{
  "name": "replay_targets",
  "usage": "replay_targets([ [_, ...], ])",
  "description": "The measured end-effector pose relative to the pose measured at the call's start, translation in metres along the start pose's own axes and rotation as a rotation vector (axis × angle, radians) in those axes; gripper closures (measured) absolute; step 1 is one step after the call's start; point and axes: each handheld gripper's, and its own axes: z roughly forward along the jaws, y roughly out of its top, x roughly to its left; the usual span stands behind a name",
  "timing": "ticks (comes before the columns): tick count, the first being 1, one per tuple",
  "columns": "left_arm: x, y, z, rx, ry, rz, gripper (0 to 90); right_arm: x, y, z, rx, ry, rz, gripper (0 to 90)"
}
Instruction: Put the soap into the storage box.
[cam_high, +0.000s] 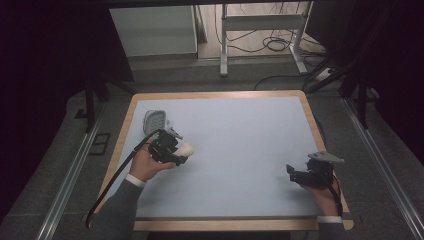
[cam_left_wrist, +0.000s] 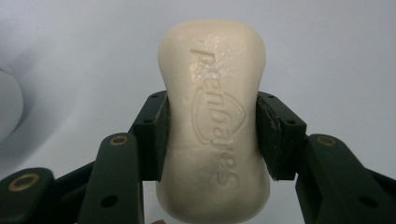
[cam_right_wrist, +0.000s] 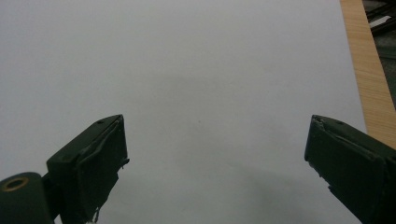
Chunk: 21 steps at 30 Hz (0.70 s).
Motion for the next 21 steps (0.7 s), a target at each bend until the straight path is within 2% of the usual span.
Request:
replay_targets([
  [7, 0.0032, 0.0005, 0.0001, 0.003, 0.002, -0.004, 49.4, 0.0009, 0.0007, -0.0013, -0.017, 0.005, -0.004, 5.7],
  [21, 0.0103, 0.0061, -0.0002, 0.004, 0.01, -0.013, 49.4, -0.0002, 0.0, -0.0005, -0.012, 0.002, -0.006, 5.7],
])
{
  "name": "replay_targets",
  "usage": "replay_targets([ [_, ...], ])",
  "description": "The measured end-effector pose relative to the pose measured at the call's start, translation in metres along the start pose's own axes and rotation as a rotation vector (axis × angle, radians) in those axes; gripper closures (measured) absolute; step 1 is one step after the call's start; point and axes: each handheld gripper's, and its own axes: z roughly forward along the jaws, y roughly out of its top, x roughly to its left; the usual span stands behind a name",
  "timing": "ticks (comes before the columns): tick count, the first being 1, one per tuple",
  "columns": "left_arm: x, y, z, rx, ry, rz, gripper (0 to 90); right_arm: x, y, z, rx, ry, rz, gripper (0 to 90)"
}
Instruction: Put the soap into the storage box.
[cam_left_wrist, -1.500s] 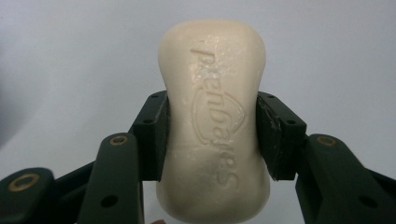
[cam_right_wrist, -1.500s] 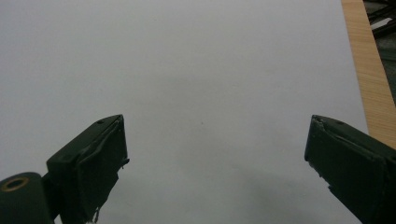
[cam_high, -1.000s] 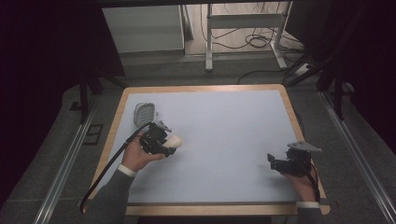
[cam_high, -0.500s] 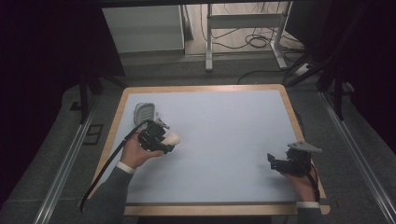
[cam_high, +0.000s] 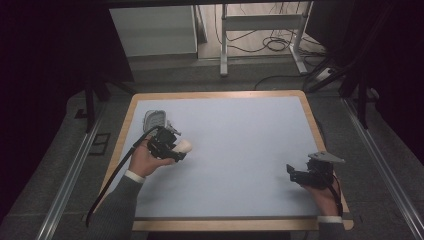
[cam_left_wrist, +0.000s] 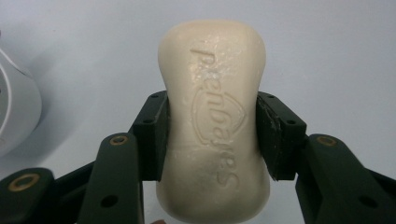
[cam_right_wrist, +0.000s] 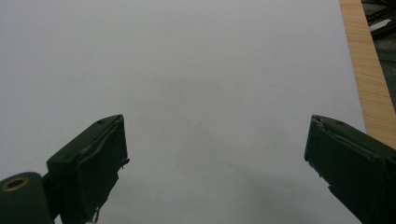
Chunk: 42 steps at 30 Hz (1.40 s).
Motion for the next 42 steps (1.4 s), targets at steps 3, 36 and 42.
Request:
replay_targets([
  [3, 0.001, 0.002, 0.0, -0.001, 0.003, 0.001, 49.4, 0.0, 0.0, 0.0, 0.0, 0.0, 0.0, 5.7],
  [36, 0.031, 0.016, -0.004, 0.003, 0.046, -0.04, 49.4, -0.001, -0.001, 0.001, 0.012, -0.003, 0.006, 5.7],
  [42, 0.038, 0.018, -0.005, 0.008, 0.055, -0.051, 49.5, -0.001, -0.001, 0.001, 0.013, -0.006, 0.007, 5.7],
])
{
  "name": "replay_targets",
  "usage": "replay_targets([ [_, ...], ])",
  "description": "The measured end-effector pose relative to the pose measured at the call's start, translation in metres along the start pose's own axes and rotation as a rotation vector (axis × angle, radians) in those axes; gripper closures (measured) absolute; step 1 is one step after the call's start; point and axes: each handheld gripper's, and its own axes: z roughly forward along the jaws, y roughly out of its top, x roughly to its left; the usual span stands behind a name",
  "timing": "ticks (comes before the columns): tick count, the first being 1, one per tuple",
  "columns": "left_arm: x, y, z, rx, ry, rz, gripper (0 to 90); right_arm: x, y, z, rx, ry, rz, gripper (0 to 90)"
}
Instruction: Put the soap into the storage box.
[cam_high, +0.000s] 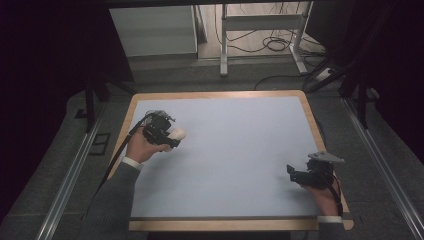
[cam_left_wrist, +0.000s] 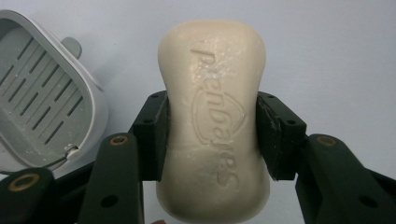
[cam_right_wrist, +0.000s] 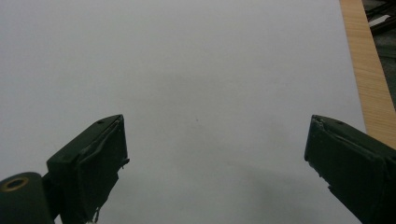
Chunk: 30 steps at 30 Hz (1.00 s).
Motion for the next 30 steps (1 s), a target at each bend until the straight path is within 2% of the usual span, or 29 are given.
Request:
replay_targets([
  [12, 0.009, 0.003, 0.0, 0.003, -0.001, -0.021, 49.5, -0.001, 0.0, 0.0, 0.002, -0.002, 0.003, 5.7],
  [23, 0.019, 0.013, -0.006, 0.0, 0.023, -0.033, 49.5, -0.001, 0.0, 0.0, 0.002, 0.001, 0.003, 5.7],
  [30, 0.029, 0.019, -0.004, 0.018, 0.036, -0.05, 49.5, -0.002, 0.0, 0.0, 0.003, 0.001, 0.006, 5.7],
])
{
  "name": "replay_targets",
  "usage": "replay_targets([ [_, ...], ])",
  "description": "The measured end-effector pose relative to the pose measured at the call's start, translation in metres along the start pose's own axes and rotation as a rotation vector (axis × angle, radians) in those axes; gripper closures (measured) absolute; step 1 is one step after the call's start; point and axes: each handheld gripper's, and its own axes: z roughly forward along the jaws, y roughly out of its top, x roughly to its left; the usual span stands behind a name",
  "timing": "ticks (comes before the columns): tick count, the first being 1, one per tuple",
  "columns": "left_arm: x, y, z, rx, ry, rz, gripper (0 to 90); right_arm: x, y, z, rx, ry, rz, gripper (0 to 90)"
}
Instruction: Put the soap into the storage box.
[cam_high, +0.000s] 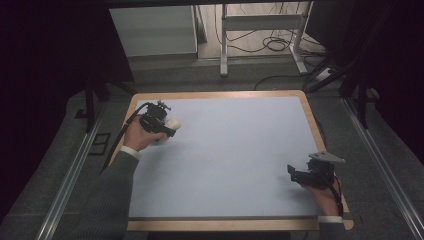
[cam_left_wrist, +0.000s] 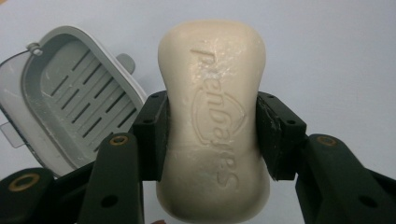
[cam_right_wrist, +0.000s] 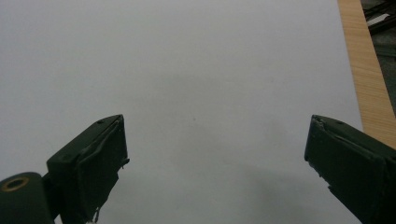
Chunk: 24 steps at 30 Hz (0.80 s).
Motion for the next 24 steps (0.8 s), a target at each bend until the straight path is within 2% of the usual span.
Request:
replay_targets([
  [24, 0.029, 0.008, 0.01, -0.001, 0.017, -0.101, 49.5, -0.001, -0.001, 0.001, 0.003, -0.008, -0.002, 5.7],
])
